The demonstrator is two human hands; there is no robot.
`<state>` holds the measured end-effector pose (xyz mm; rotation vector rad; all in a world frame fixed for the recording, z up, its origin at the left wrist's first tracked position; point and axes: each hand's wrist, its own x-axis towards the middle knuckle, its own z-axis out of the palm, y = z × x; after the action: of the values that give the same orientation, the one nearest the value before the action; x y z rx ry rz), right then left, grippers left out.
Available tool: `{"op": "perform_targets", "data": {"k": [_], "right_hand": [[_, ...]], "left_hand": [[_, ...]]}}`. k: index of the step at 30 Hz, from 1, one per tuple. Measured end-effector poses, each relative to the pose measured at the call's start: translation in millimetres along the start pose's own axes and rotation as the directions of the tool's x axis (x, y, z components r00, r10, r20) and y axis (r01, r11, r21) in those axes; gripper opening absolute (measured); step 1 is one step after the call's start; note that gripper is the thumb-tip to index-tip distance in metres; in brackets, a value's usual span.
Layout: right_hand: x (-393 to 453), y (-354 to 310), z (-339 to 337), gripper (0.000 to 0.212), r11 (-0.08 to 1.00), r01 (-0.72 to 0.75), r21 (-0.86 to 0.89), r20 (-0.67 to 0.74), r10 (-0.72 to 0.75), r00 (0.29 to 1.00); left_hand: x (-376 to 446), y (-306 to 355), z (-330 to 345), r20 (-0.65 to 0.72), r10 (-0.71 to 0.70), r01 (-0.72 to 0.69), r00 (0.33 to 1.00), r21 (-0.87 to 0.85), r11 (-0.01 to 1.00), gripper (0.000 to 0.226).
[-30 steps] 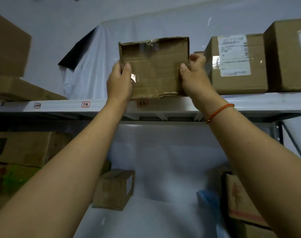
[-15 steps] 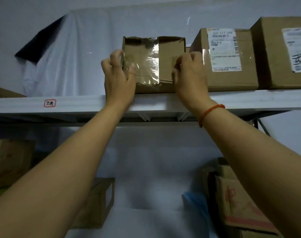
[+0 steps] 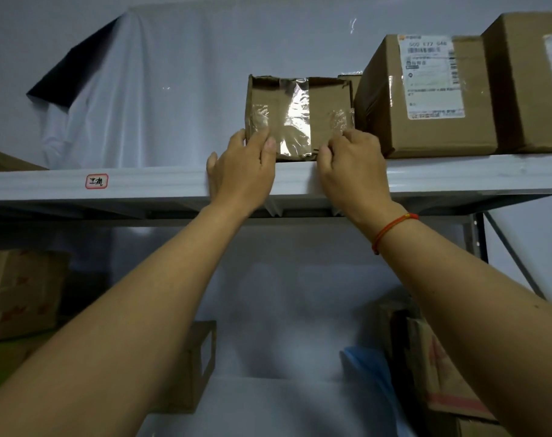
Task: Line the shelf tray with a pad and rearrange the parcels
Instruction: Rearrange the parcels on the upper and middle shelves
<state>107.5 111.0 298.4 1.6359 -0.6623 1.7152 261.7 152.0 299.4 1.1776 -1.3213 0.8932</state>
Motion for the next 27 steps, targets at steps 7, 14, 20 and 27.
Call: {"op": "perform_targets", "data": {"k": [7,14,20,27], "right_hand": [[-21.5,-14.6,8.4,0.031,0.995,-0.07,-0.073,-0.088,0.064,0.994],[-77.6,-60.1,46.3,0.025,0.984,0.06,0.167,-0.269,-0.014,0.963],[-136.2,-105.6,107.6,0.03,0.952,-0.066,0.3,-0.118,0.106,0.987],[-203.6,-138.6,184.6,0.028,0.904,-0.375,0.206,0.249,0.322,0.914]], "left_hand": [[-14.9,-10.0,4.7,-0.25,0.002,-0.026,0.968,-0.092,0.995,0.05],[-64.8,-46.5,9.9,-0.572,0.11,-0.186,0.813,-0.075,0.98,0.026],[-121.0,-117.0,16.0,-0.439,0.083,-0.117,0.894,-0.049,0.992,0.021],[-168.8,-230.0,12.7,-0.199,-0.409,0.435,0.891,0.109,0.894,0.021]]}}
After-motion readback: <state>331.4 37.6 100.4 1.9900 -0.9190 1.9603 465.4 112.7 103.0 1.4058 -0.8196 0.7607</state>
